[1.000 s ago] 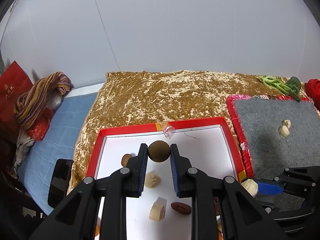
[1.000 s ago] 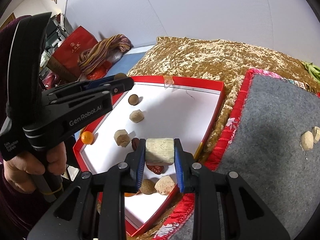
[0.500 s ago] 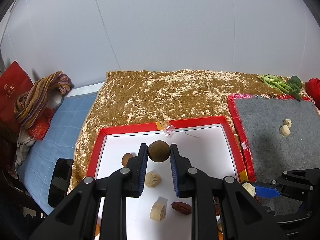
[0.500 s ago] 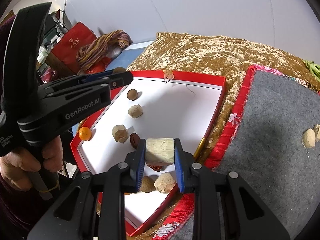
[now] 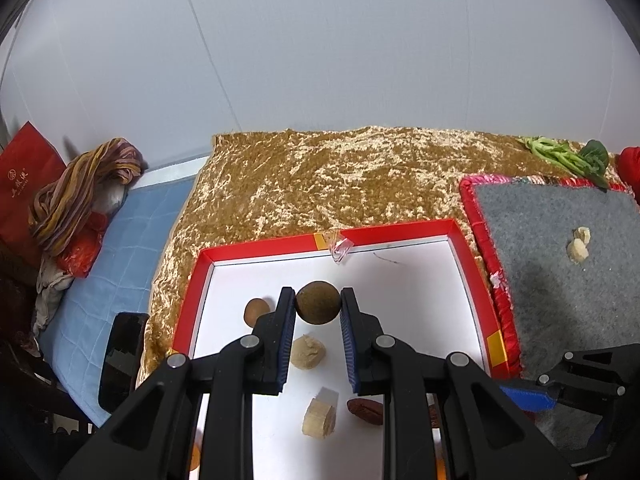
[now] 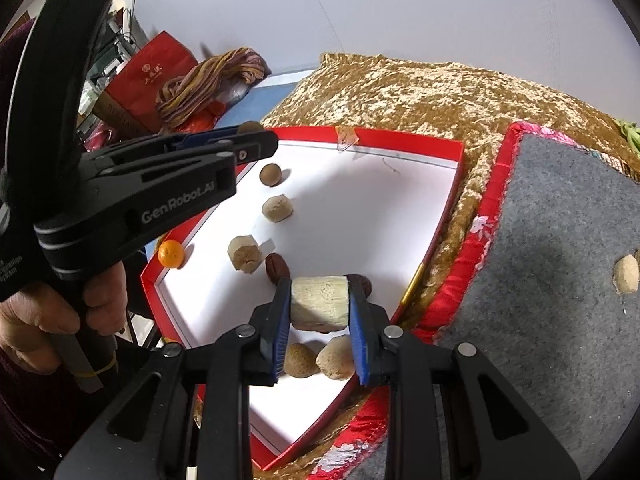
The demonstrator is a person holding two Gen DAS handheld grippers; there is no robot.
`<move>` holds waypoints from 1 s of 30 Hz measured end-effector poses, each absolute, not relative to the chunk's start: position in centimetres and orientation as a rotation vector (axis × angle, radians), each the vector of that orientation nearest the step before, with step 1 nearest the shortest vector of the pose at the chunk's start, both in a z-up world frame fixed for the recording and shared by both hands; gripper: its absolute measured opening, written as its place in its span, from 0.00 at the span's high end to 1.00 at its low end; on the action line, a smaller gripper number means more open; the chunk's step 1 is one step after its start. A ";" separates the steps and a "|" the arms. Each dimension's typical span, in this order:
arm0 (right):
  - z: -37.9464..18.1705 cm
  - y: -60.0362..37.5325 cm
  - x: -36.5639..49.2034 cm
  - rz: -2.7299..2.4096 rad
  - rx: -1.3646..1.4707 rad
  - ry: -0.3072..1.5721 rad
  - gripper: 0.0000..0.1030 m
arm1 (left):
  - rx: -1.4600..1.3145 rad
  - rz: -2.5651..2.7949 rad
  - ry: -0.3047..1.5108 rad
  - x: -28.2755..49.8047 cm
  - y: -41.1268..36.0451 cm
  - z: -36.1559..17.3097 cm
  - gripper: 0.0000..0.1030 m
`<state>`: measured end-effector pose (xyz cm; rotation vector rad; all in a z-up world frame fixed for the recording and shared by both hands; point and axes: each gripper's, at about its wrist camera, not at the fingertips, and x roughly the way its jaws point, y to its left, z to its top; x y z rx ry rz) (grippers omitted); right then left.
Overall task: Organize fruits
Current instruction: 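Hold the beige piece and longan above the white tray, then open both tools to drop the beige piece and longan into the tray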
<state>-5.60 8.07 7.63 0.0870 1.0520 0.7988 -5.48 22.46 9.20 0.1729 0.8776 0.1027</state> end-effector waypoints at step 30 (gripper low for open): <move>7.0 9.5 -7.1 0.846 0.025 1.091 0.59 | 0.211 0.206 0.874 -4.9 22.8 9.0 0.55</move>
